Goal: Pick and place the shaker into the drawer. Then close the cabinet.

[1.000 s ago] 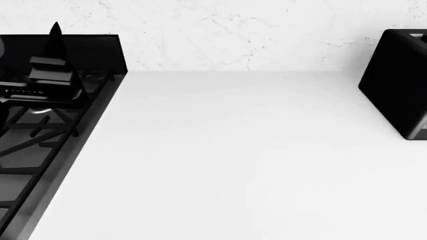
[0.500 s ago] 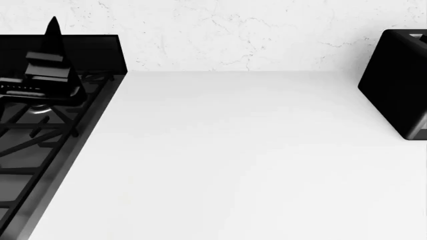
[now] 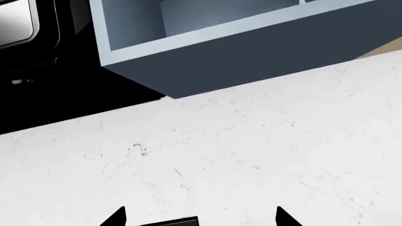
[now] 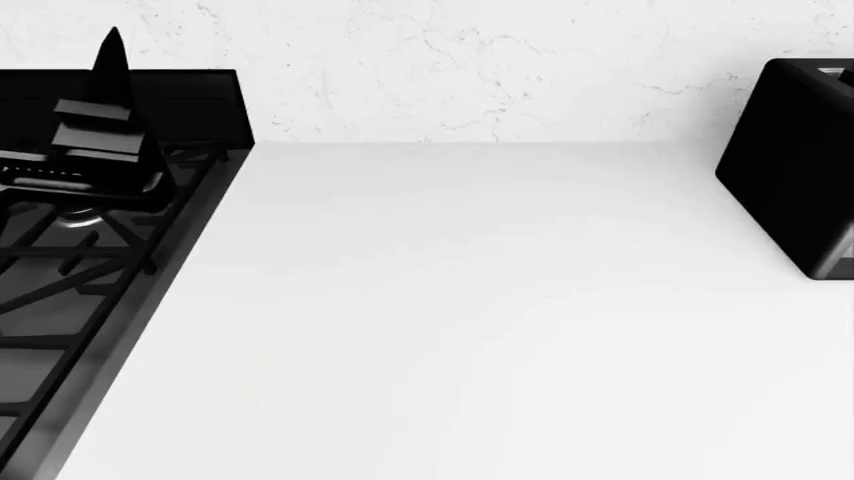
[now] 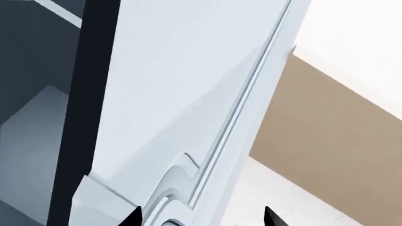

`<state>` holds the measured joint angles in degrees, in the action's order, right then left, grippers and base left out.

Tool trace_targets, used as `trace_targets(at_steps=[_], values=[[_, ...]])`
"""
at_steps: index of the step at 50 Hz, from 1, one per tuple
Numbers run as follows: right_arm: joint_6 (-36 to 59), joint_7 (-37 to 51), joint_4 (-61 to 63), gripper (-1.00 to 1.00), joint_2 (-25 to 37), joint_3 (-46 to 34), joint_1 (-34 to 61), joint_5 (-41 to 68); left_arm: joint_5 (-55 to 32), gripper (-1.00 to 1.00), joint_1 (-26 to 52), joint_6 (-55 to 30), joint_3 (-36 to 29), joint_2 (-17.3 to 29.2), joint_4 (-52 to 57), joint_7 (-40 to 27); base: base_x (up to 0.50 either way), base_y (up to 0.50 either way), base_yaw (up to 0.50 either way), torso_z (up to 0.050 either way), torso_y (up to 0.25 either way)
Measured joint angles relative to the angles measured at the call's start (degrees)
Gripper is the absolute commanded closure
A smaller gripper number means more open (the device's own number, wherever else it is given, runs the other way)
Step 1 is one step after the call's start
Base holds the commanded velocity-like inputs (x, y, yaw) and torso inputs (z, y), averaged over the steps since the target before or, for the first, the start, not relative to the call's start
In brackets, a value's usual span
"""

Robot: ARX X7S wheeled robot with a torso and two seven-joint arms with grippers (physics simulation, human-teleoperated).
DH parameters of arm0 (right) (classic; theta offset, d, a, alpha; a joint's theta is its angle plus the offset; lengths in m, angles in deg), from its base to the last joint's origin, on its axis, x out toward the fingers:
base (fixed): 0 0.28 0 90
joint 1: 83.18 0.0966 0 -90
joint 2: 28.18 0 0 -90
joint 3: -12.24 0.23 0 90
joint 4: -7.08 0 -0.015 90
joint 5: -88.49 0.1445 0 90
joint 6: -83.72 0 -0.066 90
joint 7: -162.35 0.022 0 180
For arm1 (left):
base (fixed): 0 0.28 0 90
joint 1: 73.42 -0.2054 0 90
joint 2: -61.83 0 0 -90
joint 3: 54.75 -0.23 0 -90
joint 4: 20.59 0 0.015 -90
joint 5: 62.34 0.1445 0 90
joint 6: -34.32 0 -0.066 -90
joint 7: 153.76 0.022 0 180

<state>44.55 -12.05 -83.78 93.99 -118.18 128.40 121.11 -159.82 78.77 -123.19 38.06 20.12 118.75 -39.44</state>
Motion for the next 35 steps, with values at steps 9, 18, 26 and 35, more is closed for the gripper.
trace_targets(at_steps=[9,18,26,35], values=[[-1.0,-1.4,-1.1,-1.0,-1.3,-2.8,0.7,-3.6,-0.2,-1.0,-0.3,0.3,0.2,0.5,0.2,0.1,0.0,0.0,0.01,0.002,0.0],[-2.8,-3.4,-3.7,-1.0,-2.8,-5.7,1.8,-6.5,-0.6,-1.0,-0.1,0.6,0.0,0.8,0.3,0.0,0.0,0.01,0.01,0.002,0.0],[-5.0,-5.5,-6.0,-1.0,-4.8,-7.9,3.3,-9.6,-1.7,-1.0,1.4,0.8,-0.8,1.3,0.1,-0.5,0.0,0.0,0.01,0.003,0.0],[-8.0,-7.7,-9.1,-1.0,-6.6,-10.4,4.9,-12.3,-3.0,-1.0,2.9,1.0,-1.5,1.9,-0.1,-1.1,0.0,0.0,0.0,0.002,0.0]])
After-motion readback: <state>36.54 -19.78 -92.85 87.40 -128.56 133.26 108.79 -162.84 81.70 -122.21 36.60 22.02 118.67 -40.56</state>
